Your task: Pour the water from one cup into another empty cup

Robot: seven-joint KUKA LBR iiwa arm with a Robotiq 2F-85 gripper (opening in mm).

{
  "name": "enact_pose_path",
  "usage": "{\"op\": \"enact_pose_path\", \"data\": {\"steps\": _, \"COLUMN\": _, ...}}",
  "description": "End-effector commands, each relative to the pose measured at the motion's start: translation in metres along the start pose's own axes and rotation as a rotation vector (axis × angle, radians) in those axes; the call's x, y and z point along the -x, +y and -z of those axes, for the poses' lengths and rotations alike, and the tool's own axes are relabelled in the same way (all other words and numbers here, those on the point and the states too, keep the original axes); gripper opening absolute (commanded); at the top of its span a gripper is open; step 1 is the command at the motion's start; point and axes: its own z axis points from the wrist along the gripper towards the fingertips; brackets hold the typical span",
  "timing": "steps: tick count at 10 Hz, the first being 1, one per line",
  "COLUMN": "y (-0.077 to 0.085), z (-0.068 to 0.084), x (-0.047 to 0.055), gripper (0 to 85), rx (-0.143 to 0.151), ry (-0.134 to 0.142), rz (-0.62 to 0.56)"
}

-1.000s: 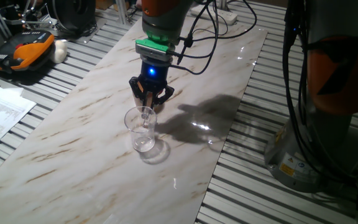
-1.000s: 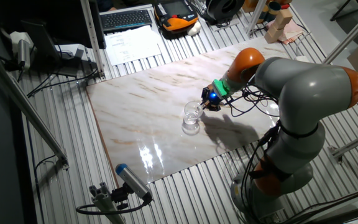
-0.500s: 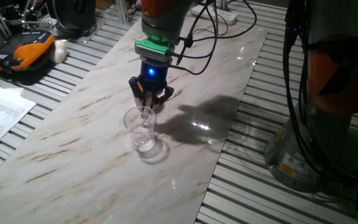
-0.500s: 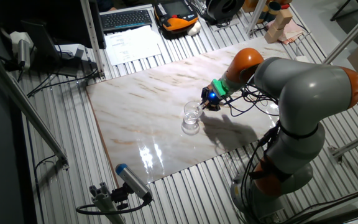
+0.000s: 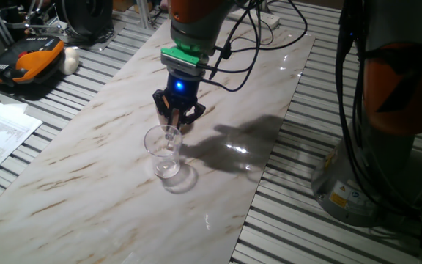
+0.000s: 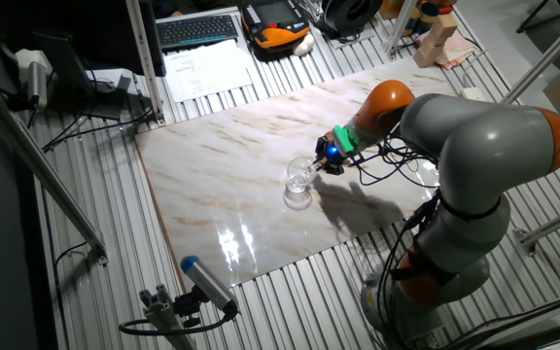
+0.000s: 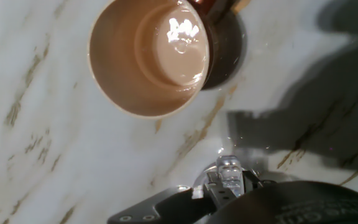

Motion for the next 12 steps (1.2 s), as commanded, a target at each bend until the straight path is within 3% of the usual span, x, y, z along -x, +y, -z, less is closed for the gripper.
{"op": "enact_pose_path", "data": {"steps": 1, "y": 0.0, "z": 0.0, "x": 0.0, "gripper": 34.0, "rx": 0.0, "ry": -0.005, "rz": -0.004}}
{"op": "enact_pose_path", "data": {"steps": 3, "y": 0.002, "z": -0.001, "x": 0.001, "gripper": 34.0, "rx": -0.004, "ry": -0.019, "rz": -0.011}}
{"op": "enact_pose_path", "data": {"steps": 4, "y": 0.003, "z": -0.001, "x": 0.002, "gripper": 51.0, "rx": -0.015, "ry": -0.032, "rz": -0.013}}
{"op": "enact_pose_path", "data": {"steps": 6, "y": 0.005, "z": 0.001, "x": 0.002, "gripper": 51.0, "rx": -0.034, "ry": -0.051, "rz": -0.014}}
{"op": "enact_pose_path", "data": {"steps": 12, "y": 0.018, "z": 0.021, "x": -0.003, "gripper": 51.0, "rx": -0.077, "ry": -0.069, "rz": 0.01}}
